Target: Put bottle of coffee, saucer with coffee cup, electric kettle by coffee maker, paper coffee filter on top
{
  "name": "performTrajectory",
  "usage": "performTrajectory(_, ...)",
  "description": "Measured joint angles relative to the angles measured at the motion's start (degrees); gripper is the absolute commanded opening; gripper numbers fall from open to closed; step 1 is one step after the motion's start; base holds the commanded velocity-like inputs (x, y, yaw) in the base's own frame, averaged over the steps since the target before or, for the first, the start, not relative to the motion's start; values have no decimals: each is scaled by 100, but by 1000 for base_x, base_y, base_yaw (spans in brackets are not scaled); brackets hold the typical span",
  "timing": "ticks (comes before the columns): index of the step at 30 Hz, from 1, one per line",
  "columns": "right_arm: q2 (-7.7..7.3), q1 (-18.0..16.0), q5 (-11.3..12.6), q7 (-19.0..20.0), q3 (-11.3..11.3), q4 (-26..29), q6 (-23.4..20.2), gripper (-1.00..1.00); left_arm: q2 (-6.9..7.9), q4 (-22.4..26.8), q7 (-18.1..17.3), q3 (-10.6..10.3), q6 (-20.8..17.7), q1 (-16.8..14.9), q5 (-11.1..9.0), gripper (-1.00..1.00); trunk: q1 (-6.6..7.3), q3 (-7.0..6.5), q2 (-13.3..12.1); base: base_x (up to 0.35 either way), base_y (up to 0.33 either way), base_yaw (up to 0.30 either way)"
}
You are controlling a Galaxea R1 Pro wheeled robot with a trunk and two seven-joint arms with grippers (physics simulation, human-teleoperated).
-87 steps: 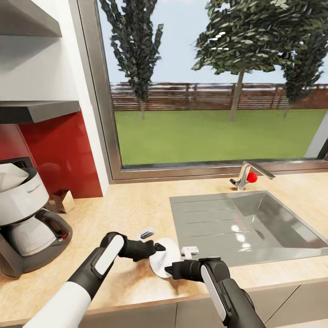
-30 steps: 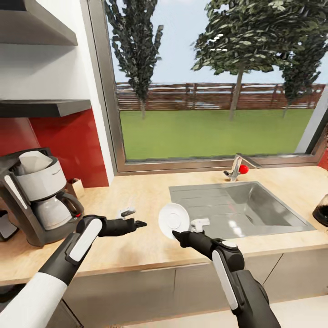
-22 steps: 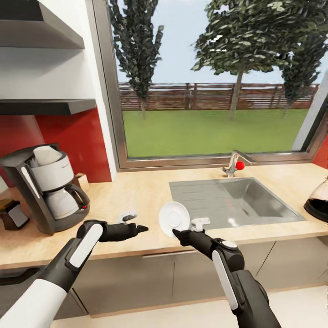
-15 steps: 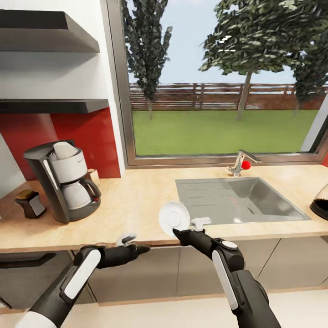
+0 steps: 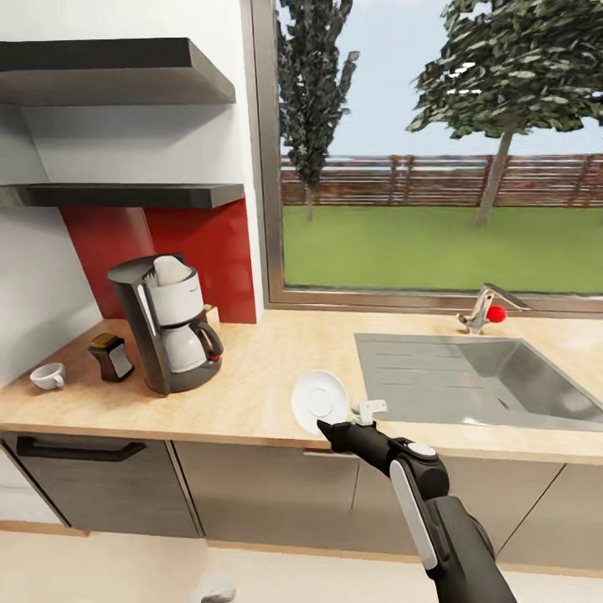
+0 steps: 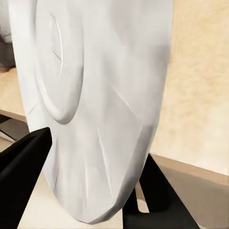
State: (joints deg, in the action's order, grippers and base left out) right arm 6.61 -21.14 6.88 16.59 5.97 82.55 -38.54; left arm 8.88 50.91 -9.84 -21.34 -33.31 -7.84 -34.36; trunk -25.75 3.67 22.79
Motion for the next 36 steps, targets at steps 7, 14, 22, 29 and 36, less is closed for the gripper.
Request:
performTrajectory(7,6,1,2,-30,50,-23,-10,-100,29,-2038,136,13,1323,41,153,100,0,-5,0,0,0,31)
performTrajectory(14,22,1,-29,-38,47,-47,-22,-100,172,-3437,1169,25,2141,39,163,100,0,-5,0,0,0,1)
performTrajectory(22,44,1,-8,-46,49,-88,-50,-100,202,-3845,2716,-3,2150,47,159,100,0,-6,0,0,0,0)
performTrajectory(29,56,1,12,-24,65,-391,-38,-100,210,-3856,2858,-20,2234,60,148,100,0,-6,0,0,6,0)
performTrajectory(36,65,1,38,-10,66,-470,-35,-100,202,-3848,2858,-28,2245,64,157,100,0,-6,0,5,195,0)
